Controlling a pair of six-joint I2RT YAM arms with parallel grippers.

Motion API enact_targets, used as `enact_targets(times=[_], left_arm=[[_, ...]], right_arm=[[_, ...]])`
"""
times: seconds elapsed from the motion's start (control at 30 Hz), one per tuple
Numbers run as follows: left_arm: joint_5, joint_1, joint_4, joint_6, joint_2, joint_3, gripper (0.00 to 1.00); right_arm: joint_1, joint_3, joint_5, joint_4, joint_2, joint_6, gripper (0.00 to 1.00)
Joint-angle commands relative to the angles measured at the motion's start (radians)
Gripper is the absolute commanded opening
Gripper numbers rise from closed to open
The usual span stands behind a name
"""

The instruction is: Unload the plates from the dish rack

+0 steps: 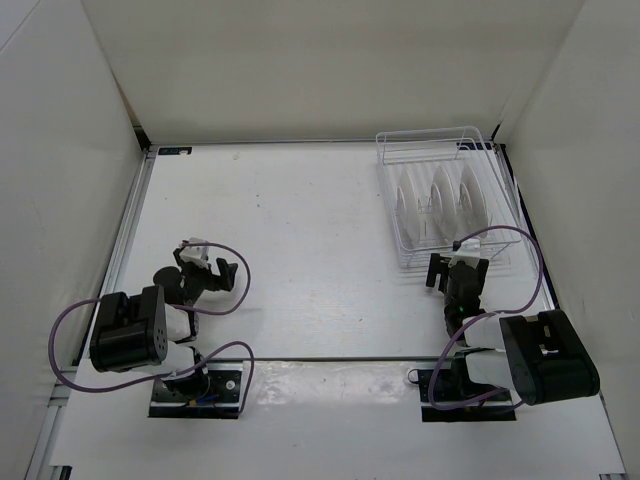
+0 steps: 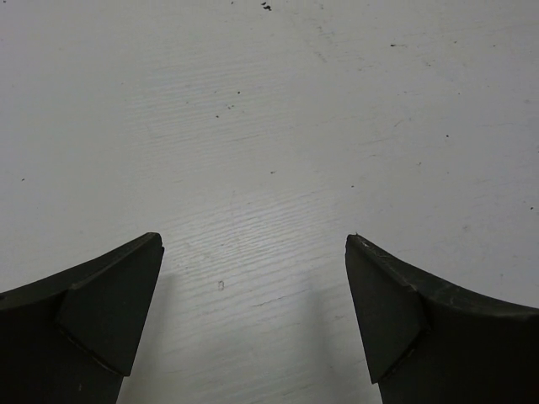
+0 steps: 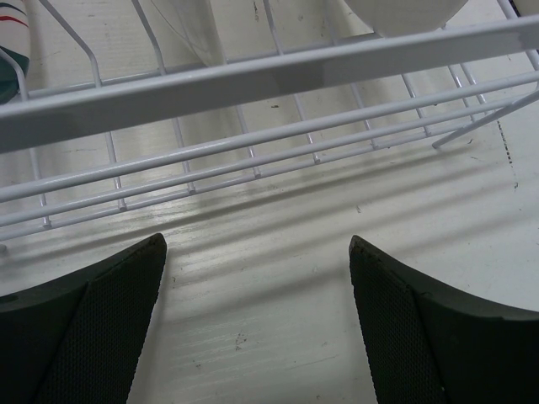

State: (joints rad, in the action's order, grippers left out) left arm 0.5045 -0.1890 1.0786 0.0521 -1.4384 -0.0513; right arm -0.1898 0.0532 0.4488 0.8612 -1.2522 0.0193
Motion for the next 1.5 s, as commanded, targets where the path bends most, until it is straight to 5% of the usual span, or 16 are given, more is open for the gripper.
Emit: enact_targets(times=[0.0,0.37,0.47,0.5,0.53,0.6,0.9,1.03,1.2,1.3,1.47], left_arm=[[0.069,-0.009,0.053,0.0,-0.002,0.174,1.0],[-0.024,0.062,0.212,0.043,0.066,0.28,1.0],[-0.011,0.065,-0.058,0.054,0.285,0.199,1.0],[0.0,0.08,-0.411,0.099,0.339,0.159,1.0],[-0.024,0.101,-0.513,0.083,0.384,0.019,1.0],[-0.098,0.115,-0.651,-0.198,0.47,-0.051,1.0],[-0.057,0.166,-0.87,-0.35,0.686,-0.273,1.0],[-0.129,0.253,-1.379,-0.321,0.696,-0.517,1.0],[-0.094,0.276,-1.742,-0.147,0.642,-0.787,1.0],[-0.231,0.379,-1.755,-0.155,0.674,-0.721,1.0],[-0.215,0.338,-1.796,-0.219,0.699,-0.709,1.0]], right_arm=[[0.003,0.011,0.008,0.032,0.004,-0.002,0.9],[0.006,0.01,0.01,0.033,0.004,-0.004,0.9],[0.003,0.01,0.008,0.035,0.002,-0.004,0.9],[0.001,0.01,0.008,0.032,0.005,-0.002,0.9],[0.004,0.008,0.007,0.033,0.008,-0.004,0.9],[0.003,0.01,0.008,0.035,0.004,-0.004,0.9],[0.0,-0.001,0.014,0.052,0.008,-0.01,0.9],[-0.002,-0.018,0.013,0.088,0.014,-0.015,0.9],[-0.011,-0.092,-0.012,0.108,0.149,-0.058,0.9],[-0.014,-0.023,0.016,-0.218,0.314,0.037,0.9],[-0.028,0.166,0.019,-0.719,0.479,0.155,0.9]])
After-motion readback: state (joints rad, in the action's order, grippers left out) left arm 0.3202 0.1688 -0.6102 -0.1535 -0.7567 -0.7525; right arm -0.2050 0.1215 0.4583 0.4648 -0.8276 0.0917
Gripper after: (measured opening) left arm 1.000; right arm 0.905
